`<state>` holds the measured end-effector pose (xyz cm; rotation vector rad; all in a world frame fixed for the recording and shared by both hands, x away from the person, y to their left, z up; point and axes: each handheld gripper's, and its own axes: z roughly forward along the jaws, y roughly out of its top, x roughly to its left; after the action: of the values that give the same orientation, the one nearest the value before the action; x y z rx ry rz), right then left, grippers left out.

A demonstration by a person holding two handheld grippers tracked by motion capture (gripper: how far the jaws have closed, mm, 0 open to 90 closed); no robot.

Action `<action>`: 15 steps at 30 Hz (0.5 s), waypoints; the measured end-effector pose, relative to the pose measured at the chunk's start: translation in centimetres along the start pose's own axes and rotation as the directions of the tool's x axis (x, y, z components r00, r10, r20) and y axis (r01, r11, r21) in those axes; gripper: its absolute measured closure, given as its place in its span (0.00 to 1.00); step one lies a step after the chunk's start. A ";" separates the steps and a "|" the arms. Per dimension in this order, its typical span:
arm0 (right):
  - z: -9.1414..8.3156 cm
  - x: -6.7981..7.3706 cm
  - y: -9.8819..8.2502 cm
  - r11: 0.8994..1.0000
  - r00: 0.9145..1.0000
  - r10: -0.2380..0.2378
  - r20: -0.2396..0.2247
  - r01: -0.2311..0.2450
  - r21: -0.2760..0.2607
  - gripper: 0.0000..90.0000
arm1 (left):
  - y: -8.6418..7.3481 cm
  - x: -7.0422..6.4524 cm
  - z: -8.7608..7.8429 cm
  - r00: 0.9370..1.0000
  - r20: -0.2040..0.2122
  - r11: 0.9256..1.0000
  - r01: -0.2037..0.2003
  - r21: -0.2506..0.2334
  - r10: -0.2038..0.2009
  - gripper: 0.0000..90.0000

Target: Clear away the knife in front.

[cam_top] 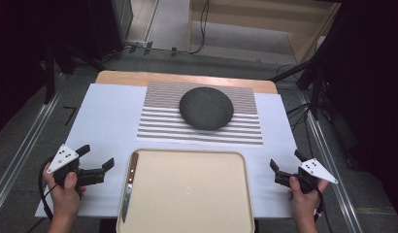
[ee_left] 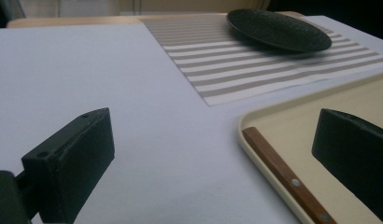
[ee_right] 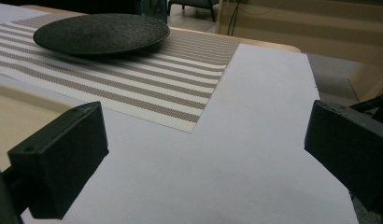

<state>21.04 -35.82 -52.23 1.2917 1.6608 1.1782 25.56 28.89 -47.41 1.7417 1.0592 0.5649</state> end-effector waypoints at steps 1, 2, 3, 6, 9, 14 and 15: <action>0.0 0.0 0.0 1.000 1.000 0.001 0.001 -0.001 0.001 0.00 | 0.0 0.3 -0.1 1.000 -0.009 1.000 0.002 -0.002 -0.002 0.00; 0.0 0.0 0.0 1.000 1.000 0.001 0.001 -0.001 0.001 0.00 | 0.0 0.5 -0.2 1.000 -0.022 1.000 0.002 -0.002 -0.002 0.00; 0.0 0.0 0.0 1.000 1.000 0.000 0.002 0.000 0.002 0.00 | -0.1 0.8 -0.3 0.999 -0.033 1.000 0.005 -0.006 -0.006 0.00; 0.0 0.0 0.0 1.000 1.000 0.001 0.001 -0.001 0.000 0.00 | -0.1 1.8 -0.6 0.998 -0.057 1.000 0.014 -0.015 -0.015 0.00; 0.0 0.0 0.0 1.000 1.000 0.001 0.001 -0.001 0.000 0.00 | -0.3 2.7 -0.8 0.996 -0.081 1.000 0.024 -0.003 -0.024 0.00; 0.0 0.0 0.0 1.000 1.000 0.002 0.002 -0.002 0.002 0.00 | -0.6 3.9 -1.6 0.993 -0.109 0.998 0.054 -0.011 -0.055 0.00; 0.0 0.0 0.0 1.000 1.000 0.002 0.002 -0.002 0.001 0.00 | -0.7 4.2 -1.7 0.992 -0.111 0.998 0.061 -0.015 -0.062 0.00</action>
<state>21.05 -35.81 -52.23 1.2951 1.6592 1.1773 26.13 33.42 -47.75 1.6777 1.1813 0.6344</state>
